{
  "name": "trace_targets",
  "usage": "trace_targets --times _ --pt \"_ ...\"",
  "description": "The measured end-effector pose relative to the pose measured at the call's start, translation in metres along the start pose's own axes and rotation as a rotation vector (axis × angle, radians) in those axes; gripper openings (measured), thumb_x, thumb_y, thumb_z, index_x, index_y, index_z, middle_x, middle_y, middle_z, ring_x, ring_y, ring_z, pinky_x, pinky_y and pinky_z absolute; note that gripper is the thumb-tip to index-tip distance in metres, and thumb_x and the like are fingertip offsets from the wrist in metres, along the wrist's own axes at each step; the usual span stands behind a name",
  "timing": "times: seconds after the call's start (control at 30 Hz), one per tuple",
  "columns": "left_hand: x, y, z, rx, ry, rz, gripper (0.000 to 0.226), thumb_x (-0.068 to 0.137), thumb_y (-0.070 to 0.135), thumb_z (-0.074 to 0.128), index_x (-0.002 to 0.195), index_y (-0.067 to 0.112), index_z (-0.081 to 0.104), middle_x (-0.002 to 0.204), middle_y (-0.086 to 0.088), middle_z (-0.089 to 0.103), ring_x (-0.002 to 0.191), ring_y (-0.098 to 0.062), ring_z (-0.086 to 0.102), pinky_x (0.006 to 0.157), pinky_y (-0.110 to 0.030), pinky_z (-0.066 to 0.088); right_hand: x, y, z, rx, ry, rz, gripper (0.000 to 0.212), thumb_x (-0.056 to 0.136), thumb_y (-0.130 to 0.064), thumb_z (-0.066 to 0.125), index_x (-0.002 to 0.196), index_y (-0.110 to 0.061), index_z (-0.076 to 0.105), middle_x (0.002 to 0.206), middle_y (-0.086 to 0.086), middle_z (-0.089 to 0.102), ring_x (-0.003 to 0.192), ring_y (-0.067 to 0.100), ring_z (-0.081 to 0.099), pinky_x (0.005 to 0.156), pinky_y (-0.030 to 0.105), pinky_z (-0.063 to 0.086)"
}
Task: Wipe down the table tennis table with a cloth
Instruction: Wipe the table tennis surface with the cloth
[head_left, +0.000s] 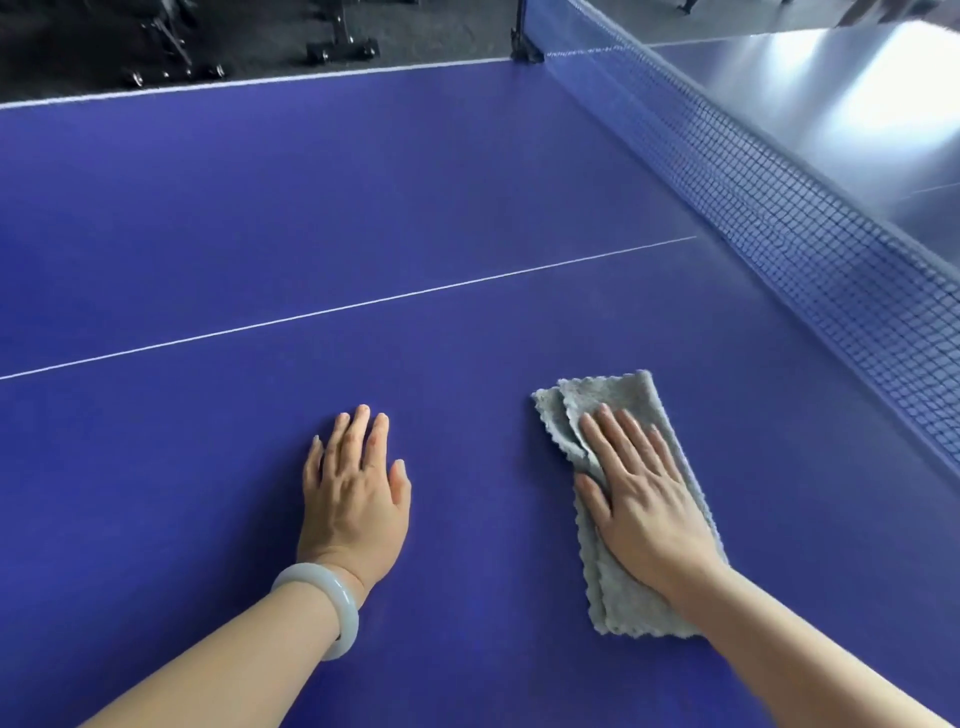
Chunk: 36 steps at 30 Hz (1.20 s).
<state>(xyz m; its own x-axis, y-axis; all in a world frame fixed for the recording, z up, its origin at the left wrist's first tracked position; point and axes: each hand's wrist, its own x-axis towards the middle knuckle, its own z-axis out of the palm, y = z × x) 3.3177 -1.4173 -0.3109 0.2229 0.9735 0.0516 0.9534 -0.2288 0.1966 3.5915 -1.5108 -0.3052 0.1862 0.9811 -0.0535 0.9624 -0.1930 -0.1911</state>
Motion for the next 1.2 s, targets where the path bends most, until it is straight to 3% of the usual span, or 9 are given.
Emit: trace_targets --times 0.07,0.2,0.3,0.4,0.5,0.6,0.83,1.07,1.2 --pt "0.0 0.001 -0.001 -0.025 0.016 0.01 0.053 0.099 0.029 0.043 0.149 0.012 0.038 0.159 -0.007 0.03 0.148 -0.025 0.023 0.121 -0.047 0.016 -0.017 0.04 -0.011 -0.033 0.013 0.025 0.06 0.103 -0.054 0.017 0.158 -0.035 0.005 0.164 -0.016 -0.003 0.151 0.002 -0.01 0.124 0.03 -0.005" --pt "-0.001 0.006 -0.003 0.036 0.031 0.046 0.047 0.099 0.016 0.044 0.143 -0.001 0.044 0.152 -0.02 0.038 0.142 -0.04 0.032 0.116 -0.059 0.023 -0.02 0.094 -0.024 0.026 0.044 0.384 0.064 0.102 -0.052 0.021 0.159 -0.03 0.005 0.166 -0.012 -0.004 0.151 0.005 -0.012 0.124 0.032 -0.008" --pt "0.001 0.015 -0.007 0.23 0.034 0.173 0.053 0.078 -0.003 0.067 0.129 -0.013 0.054 0.133 -0.033 0.052 0.123 -0.054 0.049 0.098 -0.07 0.038 -0.014 0.093 -0.02 0.041 0.024 0.38 0.063 0.103 -0.049 0.021 0.159 -0.029 0.001 0.165 -0.012 -0.009 0.15 0.006 -0.017 0.123 0.032 -0.01" --pt "0.003 0.06 -0.011 0.291 0.0 0.408 0.064 0.067 -0.004 0.07 0.13 -0.003 0.059 0.137 -0.024 0.054 0.127 -0.044 0.051 0.102 -0.064 0.04 -0.014 0.096 -0.019 0.066 0.019 0.361 0.063 0.103 -0.049 0.021 0.159 -0.03 -0.001 0.164 -0.014 -0.012 0.149 0.005 -0.019 0.123 0.031 -0.012" --pt "0.01 0.126 0.004 0.209 -0.101 0.541 0.061 0.099 0.028 0.046 0.155 0.013 0.025 0.162 -0.011 0.02 0.149 -0.028 0.019 0.12 -0.052 0.016 -0.015 0.098 -0.018 0.092 0.04 0.337 0.06 0.104 -0.045 0.022 0.159 -0.032 0.001 0.164 -0.014 -0.01 0.149 0.004 -0.019 0.123 0.03 -0.013" --pt "0.022 0.164 0.026 0.165 -0.153 0.4 0.059 0.104 0.039 0.017 0.157 0.021 0.001 0.165 -0.004 -0.004 0.152 -0.021 -0.005 0.122 -0.045 -0.001 -0.016 0.099 -0.019 0.097 0.046 0.292 0.057 0.105 -0.041 0.022 0.159 -0.034 0.003 0.164 -0.016 -0.009 0.149 0.004 -0.019 0.123 0.031 -0.012" --pt "0.022 0.168 0.026 0.047 -0.106 0.341 0.063 0.096 0.04 0.014 0.15 0.019 0.038 0.159 -0.003 0.031 0.147 -0.021 0.026 0.119 -0.048 0.022 0.009 0.092 -0.018 0.049 -0.003 -0.114 0.056 0.103 -0.044 0.018 0.158 -0.04 0.006 0.164 -0.019 -0.001 0.152 0.007 -0.009 0.125 0.035 -0.004" --pt "0.023 0.167 0.026 0.03 -0.082 0.338 0.057 0.095 0.037 0.026 0.144 0.019 0.048 0.152 -0.004 0.042 0.142 -0.022 0.038 0.114 -0.049 0.033 0.174 0.092 -0.026 0.03 -0.019 0.03 0.062 0.102 -0.054 0.028 0.158 -0.036 0.01 0.167 -0.008 0.003 0.154 0.016 -0.005 0.124 0.041 -0.006" --pt "0.021 0.168 0.027 0.034 -0.065 0.356 0.054 0.095 0.037 0.03 0.142 0.019 0.051 0.15 -0.004 0.045 0.14 -0.022 0.04 0.112 -0.046 0.027 0.237 0.111 -0.034 0.015 -0.051 0.095 0.068 0.099 -0.062 0.026 0.159 -0.034 0.009 0.167 -0.005 0.002 0.154 0.019 -0.005 0.124 0.042 -0.006"
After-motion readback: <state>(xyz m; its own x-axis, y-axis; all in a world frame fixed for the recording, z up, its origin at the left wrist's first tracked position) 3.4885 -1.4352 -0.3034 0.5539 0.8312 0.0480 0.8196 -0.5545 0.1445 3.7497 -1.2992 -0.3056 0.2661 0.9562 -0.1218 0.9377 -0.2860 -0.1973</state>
